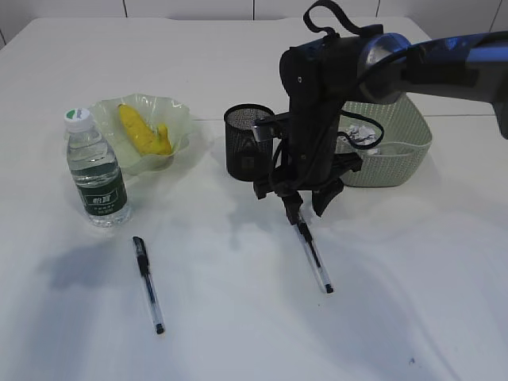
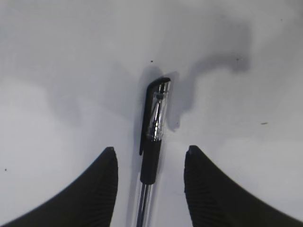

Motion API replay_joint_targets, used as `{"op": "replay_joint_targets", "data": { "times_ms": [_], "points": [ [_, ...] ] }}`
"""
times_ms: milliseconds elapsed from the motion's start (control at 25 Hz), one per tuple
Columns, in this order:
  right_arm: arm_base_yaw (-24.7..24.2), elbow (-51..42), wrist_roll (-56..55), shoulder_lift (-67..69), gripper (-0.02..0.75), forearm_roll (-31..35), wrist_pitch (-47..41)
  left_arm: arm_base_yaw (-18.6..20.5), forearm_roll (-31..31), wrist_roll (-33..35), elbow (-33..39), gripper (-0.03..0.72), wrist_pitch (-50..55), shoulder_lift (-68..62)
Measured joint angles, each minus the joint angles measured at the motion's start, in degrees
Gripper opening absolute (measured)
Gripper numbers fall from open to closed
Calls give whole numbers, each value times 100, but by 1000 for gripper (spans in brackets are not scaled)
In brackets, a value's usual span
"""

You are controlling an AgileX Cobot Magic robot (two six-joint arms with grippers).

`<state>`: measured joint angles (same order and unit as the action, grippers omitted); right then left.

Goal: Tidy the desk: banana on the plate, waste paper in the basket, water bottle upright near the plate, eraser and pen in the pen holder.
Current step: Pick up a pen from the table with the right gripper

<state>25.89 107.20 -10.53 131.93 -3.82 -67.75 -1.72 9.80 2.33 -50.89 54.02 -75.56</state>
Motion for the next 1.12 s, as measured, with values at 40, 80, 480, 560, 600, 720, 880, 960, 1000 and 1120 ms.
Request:
{"op": "replay_joint_targets", "data": {
  "times_ms": [40, 80, 480, 560, 600, 720, 880, 960, 1000, 1120],
  "points": [
    [0, 0, -11, 12, 347, -5, 42, 0, 0, 0, 0, 395, 0, 0],
    [0, 0, -28, 24, 347, -5, 81, 0, 0, 0, 0, 395, 2, 0],
    [0, 0, -98, 302, 347, -5, 133, 0, 0, 0, 0, 395, 27, 0],
    [0, 0, -122, 349, 342, -14, 143, 0, 0, 0, 0, 395, 36, 0],
    [0, 0, -132, 349, 328, -14, 143, 0, 0, 0, 0, 395, 36, 0],
    [0, 0, -130, 349, 248, -14, 178, 0, 0, 0, 0, 395, 39, 0],
    [0, 0, -130, 349, 109, -44, 213, 0, 0, 0, 0, 395, 48, 0],
    [0, 0, -118, 349, 74, -48, 218, 0, 0, 0, 0, 395, 51, 0],
    [0, 0, -104, 349, 71, -48, 218, 0, 0, 0, 0, 395, 60, 0],
    [0, 0, -41, 313, 70, -48, 218, 0, 0, 0, 0, 395, 60, 0]
  ]
}}
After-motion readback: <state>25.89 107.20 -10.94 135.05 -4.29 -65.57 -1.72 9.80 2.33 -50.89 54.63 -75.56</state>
